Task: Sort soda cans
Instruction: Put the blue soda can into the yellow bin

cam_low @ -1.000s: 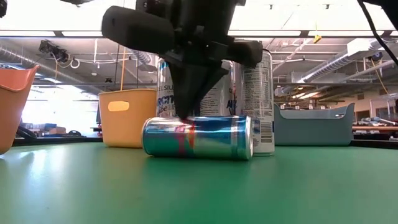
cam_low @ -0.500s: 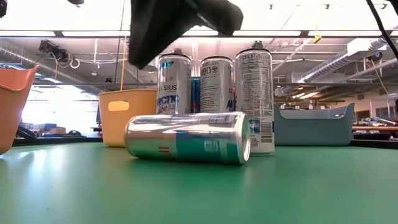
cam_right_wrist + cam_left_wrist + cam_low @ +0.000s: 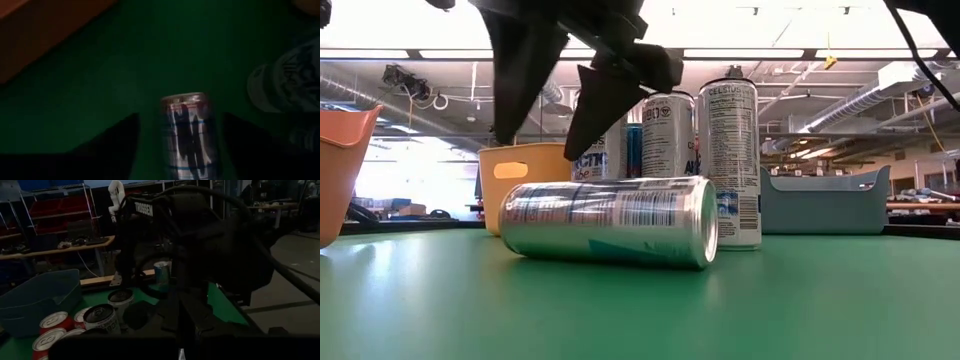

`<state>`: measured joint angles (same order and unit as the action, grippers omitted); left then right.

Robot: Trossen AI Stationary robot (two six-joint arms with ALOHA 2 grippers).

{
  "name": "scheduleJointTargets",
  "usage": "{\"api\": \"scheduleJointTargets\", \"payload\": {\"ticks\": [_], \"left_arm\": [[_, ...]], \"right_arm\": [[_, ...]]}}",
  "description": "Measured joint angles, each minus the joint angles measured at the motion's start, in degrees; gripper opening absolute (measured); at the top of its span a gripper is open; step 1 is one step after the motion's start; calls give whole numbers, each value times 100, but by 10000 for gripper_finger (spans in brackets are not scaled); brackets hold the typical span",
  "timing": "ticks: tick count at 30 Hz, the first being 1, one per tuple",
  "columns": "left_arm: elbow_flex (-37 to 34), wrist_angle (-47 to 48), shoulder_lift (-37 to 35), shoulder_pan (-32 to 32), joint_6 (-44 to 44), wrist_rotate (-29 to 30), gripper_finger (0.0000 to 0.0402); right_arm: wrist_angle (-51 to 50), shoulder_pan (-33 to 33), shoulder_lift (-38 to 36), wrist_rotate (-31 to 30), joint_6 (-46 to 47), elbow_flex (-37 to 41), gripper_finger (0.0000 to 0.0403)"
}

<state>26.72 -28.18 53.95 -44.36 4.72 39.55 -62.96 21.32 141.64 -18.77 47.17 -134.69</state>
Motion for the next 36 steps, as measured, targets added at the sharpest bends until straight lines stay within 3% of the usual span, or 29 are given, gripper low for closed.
{"api": "scheduleJointTargets", "payload": {"ticks": [4,8,25,31,36], "left_arm": [[0,7,0,-2,3,-4,3],[0,23,0,0,-1,-4,3],[0,30,-2,-1,-4,-13,3],[0,34,-314,-71,7,-20,3],[0,52,-836,-285,258,-28,3]], "right_arm": [[267,-104,-9,421,-112,267,340],[348,-177,-4,475,-209,503,350],[1386,-182,-15,1096,-347,1277,278],[1382,-158,-18,1204,-412,1208,229],[1390,-157,4,1154,-799,745,228]]}}
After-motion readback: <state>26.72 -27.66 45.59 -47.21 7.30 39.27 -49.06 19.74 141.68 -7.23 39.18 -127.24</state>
